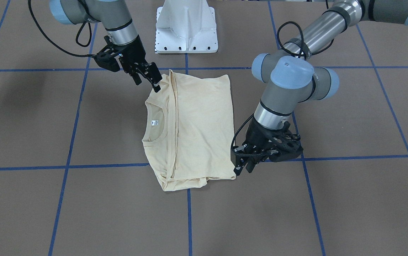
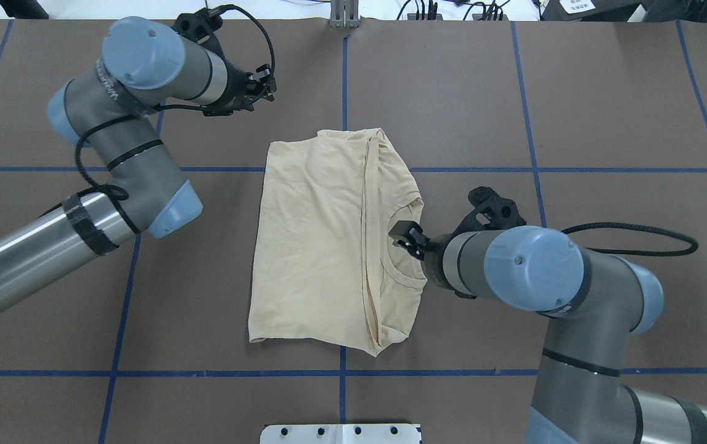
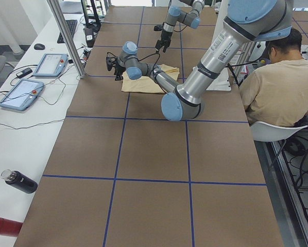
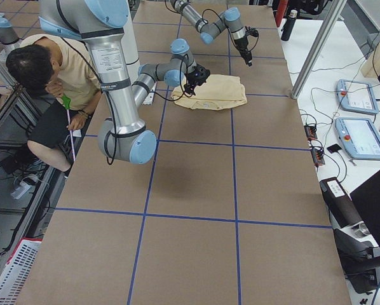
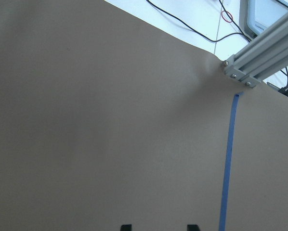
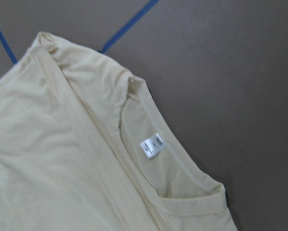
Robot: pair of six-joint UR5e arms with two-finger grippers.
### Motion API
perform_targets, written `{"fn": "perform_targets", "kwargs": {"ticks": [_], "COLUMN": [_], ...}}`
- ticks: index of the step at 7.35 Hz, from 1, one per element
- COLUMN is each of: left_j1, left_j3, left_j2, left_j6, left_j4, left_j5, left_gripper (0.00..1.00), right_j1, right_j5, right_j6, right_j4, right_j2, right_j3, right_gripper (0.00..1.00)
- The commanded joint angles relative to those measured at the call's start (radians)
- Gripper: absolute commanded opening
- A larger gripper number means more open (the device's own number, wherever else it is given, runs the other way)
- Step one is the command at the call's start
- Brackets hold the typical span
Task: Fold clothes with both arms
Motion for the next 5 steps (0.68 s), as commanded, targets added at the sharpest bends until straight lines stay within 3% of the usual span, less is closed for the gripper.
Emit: {"fn": "perform_targets", "kwargs": {"ticks": [1, 5], "left_j1": [-0.009, -0.008], "left_j3": [-0.198, -0.211], "left_j2": [0.117, 0.117], "left_j6": [0.007, -0.003], "left_j4": [0.077, 0.106], "left_j5": [-0.027, -0.026], "left_gripper": [0.48, 0.48], "right_j1": [-0.141, -0.194], "right_j5": [-0.090, -0.127], "right_j6": [0.001, 0.151], "right_j4": [-0.001, 0.014], "right_j2": [0.002, 0.040], "right_j3": [-0.071, -0.118], "right_gripper": [1.00, 1.00]}}
